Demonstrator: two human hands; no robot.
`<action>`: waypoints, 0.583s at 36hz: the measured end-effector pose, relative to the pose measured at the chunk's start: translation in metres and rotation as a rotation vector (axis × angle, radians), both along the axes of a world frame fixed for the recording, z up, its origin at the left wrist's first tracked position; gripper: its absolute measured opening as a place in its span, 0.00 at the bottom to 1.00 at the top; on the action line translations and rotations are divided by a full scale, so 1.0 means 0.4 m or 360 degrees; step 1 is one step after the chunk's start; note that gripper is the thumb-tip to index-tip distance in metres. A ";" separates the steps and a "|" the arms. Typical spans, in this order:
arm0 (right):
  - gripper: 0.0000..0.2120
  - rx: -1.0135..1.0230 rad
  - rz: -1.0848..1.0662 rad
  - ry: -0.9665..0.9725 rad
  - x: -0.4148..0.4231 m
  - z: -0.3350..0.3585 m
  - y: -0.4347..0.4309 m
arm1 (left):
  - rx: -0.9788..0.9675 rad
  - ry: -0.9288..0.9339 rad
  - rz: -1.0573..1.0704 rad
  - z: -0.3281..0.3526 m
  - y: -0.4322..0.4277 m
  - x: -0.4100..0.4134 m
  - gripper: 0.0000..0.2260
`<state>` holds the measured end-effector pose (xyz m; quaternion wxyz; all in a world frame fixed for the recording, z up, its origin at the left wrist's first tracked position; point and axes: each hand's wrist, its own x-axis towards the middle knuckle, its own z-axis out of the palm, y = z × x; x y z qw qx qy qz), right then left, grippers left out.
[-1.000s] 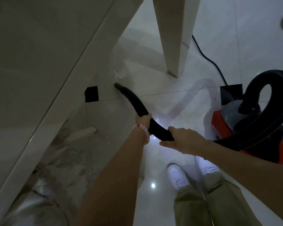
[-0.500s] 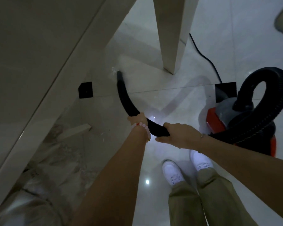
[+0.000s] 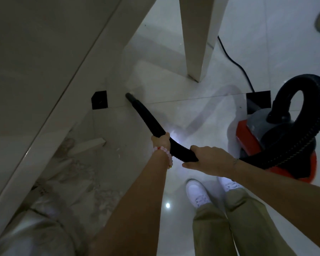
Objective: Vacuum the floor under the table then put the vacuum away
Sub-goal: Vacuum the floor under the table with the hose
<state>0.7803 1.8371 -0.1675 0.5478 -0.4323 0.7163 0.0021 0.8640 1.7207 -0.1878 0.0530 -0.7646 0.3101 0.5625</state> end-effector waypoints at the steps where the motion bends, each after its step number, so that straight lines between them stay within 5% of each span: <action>1: 0.23 -0.0001 0.0010 0.0006 0.000 0.002 0.003 | -0.0017 -0.0027 0.0029 0.007 0.007 0.002 0.16; 11: 0.22 -0.0087 0.0135 0.0105 0.015 0.026 0.056 | -0.0279 -0.0008 0.0042 0.022 0.090 0.039 0.21; 21: 0.22 -0.0172 0.0349 0.0169 0.037 0.047 0.139 | -0.0166 0.0197 0.0460 0.035 0.190 0.085 0.18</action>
